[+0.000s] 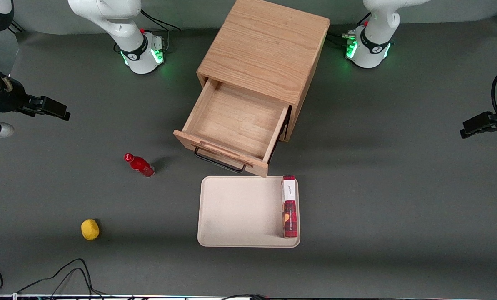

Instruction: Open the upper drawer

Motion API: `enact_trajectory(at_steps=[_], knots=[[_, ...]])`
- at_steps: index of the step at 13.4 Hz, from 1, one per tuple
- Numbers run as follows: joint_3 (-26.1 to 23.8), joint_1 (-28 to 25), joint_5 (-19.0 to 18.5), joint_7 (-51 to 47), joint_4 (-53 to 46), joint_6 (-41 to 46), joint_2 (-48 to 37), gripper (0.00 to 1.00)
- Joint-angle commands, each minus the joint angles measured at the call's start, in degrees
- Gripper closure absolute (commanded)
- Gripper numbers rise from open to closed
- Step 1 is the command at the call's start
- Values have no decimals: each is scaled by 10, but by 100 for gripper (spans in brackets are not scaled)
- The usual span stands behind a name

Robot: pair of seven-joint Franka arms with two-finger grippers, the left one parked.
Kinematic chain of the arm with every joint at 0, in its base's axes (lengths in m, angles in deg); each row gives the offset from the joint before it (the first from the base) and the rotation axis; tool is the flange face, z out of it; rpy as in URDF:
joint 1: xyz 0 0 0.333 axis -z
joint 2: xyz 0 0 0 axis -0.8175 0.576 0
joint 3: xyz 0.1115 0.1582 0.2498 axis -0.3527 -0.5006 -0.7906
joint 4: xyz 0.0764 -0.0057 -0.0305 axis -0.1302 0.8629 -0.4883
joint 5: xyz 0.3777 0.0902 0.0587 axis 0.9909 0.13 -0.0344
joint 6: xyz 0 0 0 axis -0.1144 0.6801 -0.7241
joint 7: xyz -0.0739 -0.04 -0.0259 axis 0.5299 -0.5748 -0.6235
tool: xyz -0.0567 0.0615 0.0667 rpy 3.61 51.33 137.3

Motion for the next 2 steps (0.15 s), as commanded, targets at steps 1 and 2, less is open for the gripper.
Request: enact_trajectory(at_steps=[1, 2], knots=[[11, -9, 10, 6, 1, 10, -9, 0], [11, -8, 11, 6, 1, 9, -9, 0]])
